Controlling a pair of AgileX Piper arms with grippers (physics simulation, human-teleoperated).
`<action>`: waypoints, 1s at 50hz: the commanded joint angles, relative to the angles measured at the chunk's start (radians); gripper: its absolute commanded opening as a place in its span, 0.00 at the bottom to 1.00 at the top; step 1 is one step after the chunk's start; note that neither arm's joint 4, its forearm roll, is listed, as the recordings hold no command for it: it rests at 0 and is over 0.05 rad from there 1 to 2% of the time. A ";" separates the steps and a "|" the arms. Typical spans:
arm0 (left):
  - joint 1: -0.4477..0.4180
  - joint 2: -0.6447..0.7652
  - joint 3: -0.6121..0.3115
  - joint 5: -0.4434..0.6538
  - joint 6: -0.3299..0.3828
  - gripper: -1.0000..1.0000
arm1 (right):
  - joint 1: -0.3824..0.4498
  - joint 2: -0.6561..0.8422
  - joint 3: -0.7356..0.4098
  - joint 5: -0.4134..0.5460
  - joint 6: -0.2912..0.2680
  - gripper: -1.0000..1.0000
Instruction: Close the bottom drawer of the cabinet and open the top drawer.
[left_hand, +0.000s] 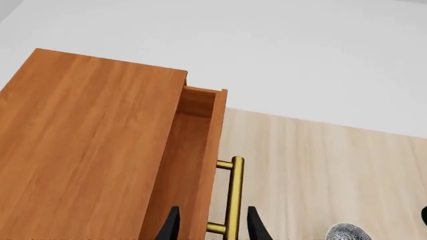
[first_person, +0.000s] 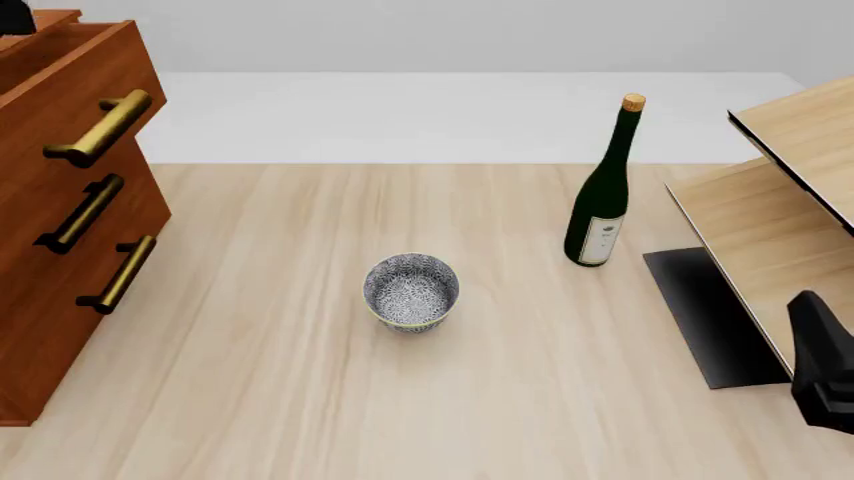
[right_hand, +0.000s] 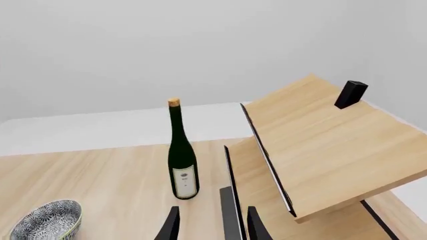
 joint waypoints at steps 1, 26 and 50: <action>0.012 -0.002 0.038 -0.023 -0.004 1.00 | 0.001 0.002 -0.001 -0.001 -0.002 1.00; 0.016 -0.009 0.121 -0.070 -0.024 1.00 | 0.001 0.000 0.000 0.000 -0.003 1.00; 0.031 -0.021 0.193 -0.105 -0.047 1.00 | 0.003 0.002 0.002 -0.003 -0.008 1.00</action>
